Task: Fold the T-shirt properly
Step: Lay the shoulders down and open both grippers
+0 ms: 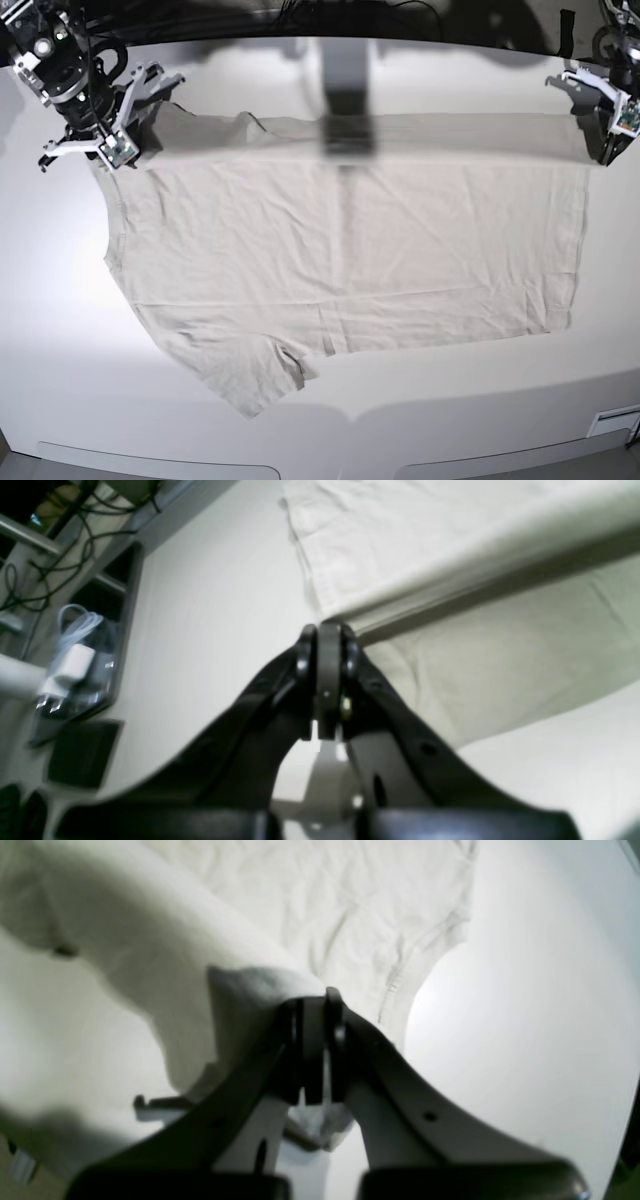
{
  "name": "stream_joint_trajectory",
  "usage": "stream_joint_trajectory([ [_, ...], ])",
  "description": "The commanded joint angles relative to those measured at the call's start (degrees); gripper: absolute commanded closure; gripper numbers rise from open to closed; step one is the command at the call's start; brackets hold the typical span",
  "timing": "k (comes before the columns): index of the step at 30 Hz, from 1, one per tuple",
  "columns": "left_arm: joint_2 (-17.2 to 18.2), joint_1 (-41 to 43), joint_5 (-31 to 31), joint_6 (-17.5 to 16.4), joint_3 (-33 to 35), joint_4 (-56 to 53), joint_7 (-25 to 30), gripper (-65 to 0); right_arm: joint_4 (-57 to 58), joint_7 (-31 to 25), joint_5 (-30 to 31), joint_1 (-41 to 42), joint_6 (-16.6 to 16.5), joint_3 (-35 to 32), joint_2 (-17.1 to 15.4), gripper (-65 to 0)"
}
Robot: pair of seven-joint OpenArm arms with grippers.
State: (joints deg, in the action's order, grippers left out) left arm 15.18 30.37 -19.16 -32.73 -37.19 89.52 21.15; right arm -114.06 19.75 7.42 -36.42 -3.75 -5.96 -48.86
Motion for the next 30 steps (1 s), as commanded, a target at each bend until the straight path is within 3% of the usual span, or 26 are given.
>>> stream_joint_trajectory([
  [1, 0.9, -0.5, 1.0, 0.1, -0.6, 0.1, 1.4, 0.0, -0.1, -1.2, -0.5, 1.0, 0.5, 0.6, -0.5, 0.0],
  [7, 0.9, -3.9, -1.4, -0.3, 1.1, -3.1, 1.2, 0.0, 3.3, -1.8, 0.4, 4.5, -0.6, 0.3, 0.0, 0.0],
  [14, 0.9, -7.7, -4.1, -0.3, 6.0, -7.5, 1.2, 0.0, 8.4, -2.7, 0.7, 8.5, -2.1, 0.2, 3.5, 0.0],
  [22, 0.9, -14.4, -9.8, -0.3, 6.2, -11.5, 1.1, 0.0, 13.3, -3.8, 0.8, 10.3, -2.6, 0.2, 3.7, 0.0],
  [30, 2.3, -18.4, -10.0, -0.3, 6.2, -16.0, -0.1, 0.0, 16.9, -4.3, 0.8, 12.8, -4.4, 0.2, 4.7, 0.0],
])
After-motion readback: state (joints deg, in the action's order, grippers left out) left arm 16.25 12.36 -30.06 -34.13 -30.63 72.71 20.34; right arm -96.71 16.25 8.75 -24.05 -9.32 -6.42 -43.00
